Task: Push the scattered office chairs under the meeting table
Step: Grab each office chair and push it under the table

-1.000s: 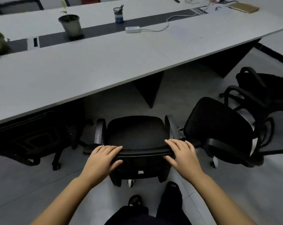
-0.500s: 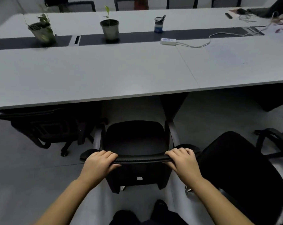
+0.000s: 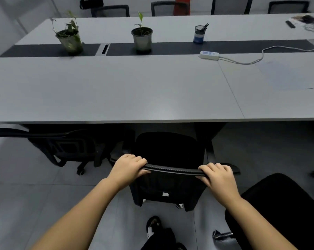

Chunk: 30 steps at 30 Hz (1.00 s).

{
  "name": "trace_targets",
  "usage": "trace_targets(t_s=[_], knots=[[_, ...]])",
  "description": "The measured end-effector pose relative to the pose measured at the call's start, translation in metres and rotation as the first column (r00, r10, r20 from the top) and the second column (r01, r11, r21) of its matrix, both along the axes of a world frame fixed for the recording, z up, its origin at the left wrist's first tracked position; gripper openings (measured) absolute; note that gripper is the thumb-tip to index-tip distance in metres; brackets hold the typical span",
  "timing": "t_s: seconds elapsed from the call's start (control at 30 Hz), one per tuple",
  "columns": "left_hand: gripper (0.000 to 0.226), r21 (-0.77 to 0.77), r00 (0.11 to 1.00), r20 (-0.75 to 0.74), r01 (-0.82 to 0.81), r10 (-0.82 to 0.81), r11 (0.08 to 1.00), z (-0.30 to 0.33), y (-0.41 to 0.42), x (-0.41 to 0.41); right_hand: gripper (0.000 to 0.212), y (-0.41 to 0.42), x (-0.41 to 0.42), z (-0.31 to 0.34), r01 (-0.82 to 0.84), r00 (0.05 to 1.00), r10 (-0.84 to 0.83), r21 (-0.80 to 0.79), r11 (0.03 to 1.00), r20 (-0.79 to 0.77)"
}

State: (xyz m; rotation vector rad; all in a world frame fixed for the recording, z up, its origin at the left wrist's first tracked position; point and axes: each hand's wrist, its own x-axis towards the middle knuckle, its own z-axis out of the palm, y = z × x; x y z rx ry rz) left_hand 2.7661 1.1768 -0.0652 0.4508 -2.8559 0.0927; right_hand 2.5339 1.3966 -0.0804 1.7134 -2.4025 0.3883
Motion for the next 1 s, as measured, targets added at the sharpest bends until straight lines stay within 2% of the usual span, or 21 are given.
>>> trace_targets(t_s=[0.27, 0.43, 0.6, 0.7, 0.77, 1.0], knots=[[0.04, -0.03, 0.999, -0.027, 0.026, -0.027, 0.999, -0.005, -0.015, -0.055, 0.03, -0.023, -0.07, 0.004, 0.024, 0.997, -0.015, 0.122, 0.992, -0.072], [0.042, -0.033, 0.999, -0.02, 0.025, -0.025, 0.999, 0.003, -0.036, -0.081, 0.033, -0.042, -0.086, 0.013, 0.046, 0.998, -0.04, 0.165, 0.985, -0.04], [0.048, 0.05, 0.999, 0.015, -0.051, 0.05, 0.997, -0.005, -0.059, -0.106, 0.021, -0.076, -0.117, 0.016, 0.019, 1.0, -0.019, 0.238, 0.971, 0.0], [0.048, 0.116, 0.996, 0.054, -0.083, 0.077, 0.99, 0.002, -0.083, -0.132, 0.029, -0.112, -0.146, 0.018, 0.019, 0.999, -0.028, 0.268, 0.963, 0.03], [0.043, 0.156, 0.989, 0.133, -0.087, 0.066, 0.984, 0.002, -0.099, -0.144, 0.03, -0.126, -0.157, 0.017, -0.008, 0.999, -0.002, 0.263, 0.965, 0.039], [0.043, 0.037, 0.994, 0.106, -0.031, 0.027, 0.999, -0.008, -0.105, -0.149, 0.026, -0.126, -0.17, 0.009, -0.063, 0.998, 0.06, 0.207, 0.976, 0.022]])
